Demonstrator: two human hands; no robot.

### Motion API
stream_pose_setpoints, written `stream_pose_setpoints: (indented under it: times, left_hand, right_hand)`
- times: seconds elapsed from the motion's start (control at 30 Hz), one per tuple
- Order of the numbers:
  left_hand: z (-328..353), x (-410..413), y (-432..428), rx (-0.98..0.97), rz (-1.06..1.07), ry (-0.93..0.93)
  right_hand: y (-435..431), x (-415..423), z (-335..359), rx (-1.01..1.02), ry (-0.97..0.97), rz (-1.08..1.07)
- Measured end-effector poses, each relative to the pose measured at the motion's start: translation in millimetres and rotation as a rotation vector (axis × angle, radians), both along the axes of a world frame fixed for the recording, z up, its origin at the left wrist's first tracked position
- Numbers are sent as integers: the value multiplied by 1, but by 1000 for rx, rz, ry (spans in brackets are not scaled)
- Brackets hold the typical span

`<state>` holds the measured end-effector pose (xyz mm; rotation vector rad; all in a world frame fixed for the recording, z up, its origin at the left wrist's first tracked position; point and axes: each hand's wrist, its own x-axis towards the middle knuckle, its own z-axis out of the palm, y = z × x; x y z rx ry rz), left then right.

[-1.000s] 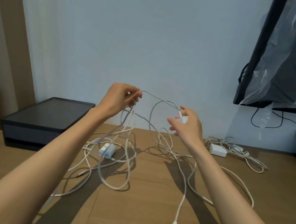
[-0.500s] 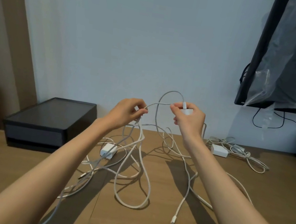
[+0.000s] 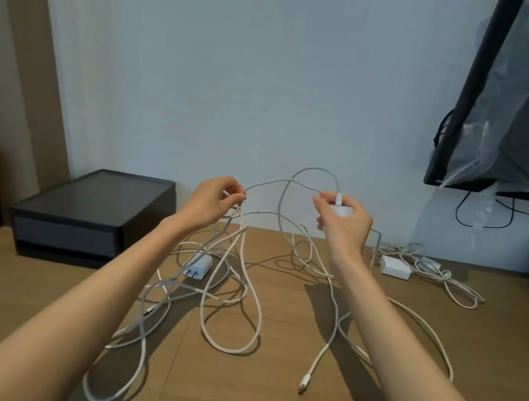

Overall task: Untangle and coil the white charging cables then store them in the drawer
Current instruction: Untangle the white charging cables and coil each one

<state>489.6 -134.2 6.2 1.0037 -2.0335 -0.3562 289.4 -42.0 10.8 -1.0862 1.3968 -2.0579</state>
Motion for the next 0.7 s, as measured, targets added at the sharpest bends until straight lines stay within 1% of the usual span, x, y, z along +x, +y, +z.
stream_pose_setpoints:
  times: [0.07, 0.17, 0.23, 0.3, 0.4, 0.47, 0.53, 0.6, 0.63, 0.7]
  left_hand:
    - [-2, 1, 1, 103, -54, 95]
    - [-15, 2, 2, 167, -81, 167]
    - [-28, 1, 2, 247, -115, 214]
    - [-43, 0, 2, 333, -161, 221]
    - [-61, -2, 2, 376, -176, 169]
    - [-66, -3, 3, 355, -137, 62]
    - [-71, -2, 3, 276, -38, -67]
    - [-75, 0, 7, 217, 95, -142]
    - [-75, 0, 12, 230, 133, -161]
    - [-73, -5, 25, 319, 151, -200]
  right_hand:
    - [-2, -2, -11, 70, 119, 28]
    - [-3, -2, -24, 144, 207, 105]
    - [-3, -1, -32, 180, 271, 158]
    - [-3, 0, -41, 209, 341, 199]
    - [-7, -1, -54, 238, 393, 228]
    - [-11, -3, -62, 244, 414, 218]
    - [-16, -6, -72, 255, 431, 181]
    - [-20, -8, -81, 276, 459, 136]
    - [-22, -8, -84, 279, 465, 129]
    - [-27, -7, -90, 267, 466, 125]
